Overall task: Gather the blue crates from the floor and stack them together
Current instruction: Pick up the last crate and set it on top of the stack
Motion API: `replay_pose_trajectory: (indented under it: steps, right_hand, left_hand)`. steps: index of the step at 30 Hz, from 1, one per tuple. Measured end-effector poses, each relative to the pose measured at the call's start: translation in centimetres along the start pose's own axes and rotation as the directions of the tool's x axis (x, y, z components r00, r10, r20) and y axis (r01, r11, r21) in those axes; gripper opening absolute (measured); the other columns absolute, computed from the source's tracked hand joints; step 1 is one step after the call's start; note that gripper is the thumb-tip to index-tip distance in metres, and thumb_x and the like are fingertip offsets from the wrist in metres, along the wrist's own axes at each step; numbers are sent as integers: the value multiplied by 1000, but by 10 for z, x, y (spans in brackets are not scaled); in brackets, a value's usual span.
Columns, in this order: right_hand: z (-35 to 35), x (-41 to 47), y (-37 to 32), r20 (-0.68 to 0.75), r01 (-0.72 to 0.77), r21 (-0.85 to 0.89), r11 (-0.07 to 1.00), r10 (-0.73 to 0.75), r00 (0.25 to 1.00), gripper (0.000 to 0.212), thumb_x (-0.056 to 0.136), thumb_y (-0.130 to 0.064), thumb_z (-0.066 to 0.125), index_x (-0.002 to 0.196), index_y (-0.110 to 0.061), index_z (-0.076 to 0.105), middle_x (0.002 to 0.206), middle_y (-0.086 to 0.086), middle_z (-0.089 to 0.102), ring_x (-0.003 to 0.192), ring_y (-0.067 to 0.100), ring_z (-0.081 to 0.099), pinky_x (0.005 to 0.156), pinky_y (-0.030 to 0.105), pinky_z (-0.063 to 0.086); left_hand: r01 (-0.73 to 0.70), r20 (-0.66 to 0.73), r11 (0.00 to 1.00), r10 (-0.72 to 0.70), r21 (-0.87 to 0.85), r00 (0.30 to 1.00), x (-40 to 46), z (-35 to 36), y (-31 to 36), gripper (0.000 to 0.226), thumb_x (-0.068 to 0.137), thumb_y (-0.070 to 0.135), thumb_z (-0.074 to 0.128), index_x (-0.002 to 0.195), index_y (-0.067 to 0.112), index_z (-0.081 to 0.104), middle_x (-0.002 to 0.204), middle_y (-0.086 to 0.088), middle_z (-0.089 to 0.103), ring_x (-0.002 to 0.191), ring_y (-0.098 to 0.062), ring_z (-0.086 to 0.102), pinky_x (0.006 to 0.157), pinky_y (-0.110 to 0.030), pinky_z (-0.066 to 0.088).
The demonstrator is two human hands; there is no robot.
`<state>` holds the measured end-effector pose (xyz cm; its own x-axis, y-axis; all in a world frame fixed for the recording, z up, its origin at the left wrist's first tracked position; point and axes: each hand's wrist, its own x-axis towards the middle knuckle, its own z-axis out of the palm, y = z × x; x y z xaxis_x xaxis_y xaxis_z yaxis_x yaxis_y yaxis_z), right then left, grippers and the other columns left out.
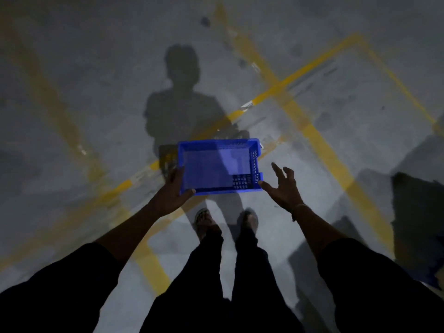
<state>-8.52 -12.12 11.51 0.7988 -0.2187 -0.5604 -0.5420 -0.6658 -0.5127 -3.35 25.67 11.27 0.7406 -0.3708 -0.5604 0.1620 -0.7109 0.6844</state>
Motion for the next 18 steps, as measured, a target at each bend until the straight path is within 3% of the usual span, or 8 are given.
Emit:
replay_pose_trajectory:
  steps: [3, 6, 9, 12, 14, 15, 17, 18]
  right_hand:
    - [15, 56, 23, 63, -7, -31, 1000, 9, 998, 93, 80, -70, 63, 156, -36, 21, 161, 8, 10, 145, 39, 21, 113, 55, 32]
    - [39, 115, 55, 122, -19, -60, 998, 27, 992, 97, 76, -75, 61, 155, -39, 18, 161, 8, 10, 142, 43, 28, 112, 59, 34]
    - [71, 176, 91, 166, -38, -104, 994, 55, 985, 95, 76, -74, 62, 154, -42, 18, 160, 7, 9, 136, 45, 38, 109, 57, 38]
    - [105, 232, 127, 197, -50, -137, 989, 77, 977, 96, 75, -74, 62, 154, -41, 20, 159, 6, 8, 132, 47, 42, 107, 58, 40]
    - [127, 267, 152, 207, -61, -163, 985, 95, 974, 97, 71, -76, 60, 153, -40, 22, 158, 5, 9, 129, 48, 45, 105, 57, 42]
    - [138, 284, 163, 211, -55, -179, 982, 93, 973, 98, 70, -76, 59, 153, -40, 23, 158, 6, 9, 126, 48, 47, 103, 57, 44]
    - [159, 318, 185, 220, -45, -212, 976, 93, 971, 97, 72, -73, 63, 153, -39, 23, 156, 7, 9, 120, 48, 53, 99, 56, 47]
    - [167, 333, 191, 222, -50, -225, 973, 101, 970, 94, 76, -68, 66, 154, -38, 24, 155, 8, 10, 118, 49, 54, 97, 56, 49]
  left_hand:
    - [52, -60, 999, -52, -15, 997, 27, 18, -18, 84, 98, 45, 61, 159, 40, 4, 167, -2, 9, 145, -28, 37, 101, -50, 51]
    - [100, -80, 995, -98, 16, 992, 61, 43, -46, 77, 99, 45, 59, 147, 52, 0, 169, 1, 3, 153, -29, 23, 111, -54, 42]
    - [154, -108, 985, -145, 76, 983, 109, 69, -84, 79, 101, 37, 58, 157, 34, 4, 170, -4, 2, 154, -37, 16, 115, -56, 36]
    - [219, -150, 966, -198, 135, 969, 162, 91, -130, 78, 102, 33, 58, 161, 20, 9, 170, -7, 4, 156, -36, 7, 118, -56, 31]
    - [242, -133, 956, -221, 168, 966, 200, 100, -169, 85, 99, 48, 58, 163, 21, 9, 170, -7, 5, 157, -31, -3, 120, -56, 26]
    - [272, -124, 948, -254, 166, 959, 220, 104, -195, 93, 93, 65, 54, 163, 24, 7, 170, -9, 6, 156, -31, -3, 122, -55, 23]
    - [317, -130, 932, -297, 178, 946, 260, 115, -238, 110, 77, 91, 37, 163, 30, 6, 169, -15, 8, 155, -38, 2, 123, -57, 19]
    - [344, -144, 921, -321, 182, 936, 276, 119, -248, 111, 75, 91, 36, 163, 31, 6, 169, -19, 7, 154, -42, 4, 122, -58, 18]
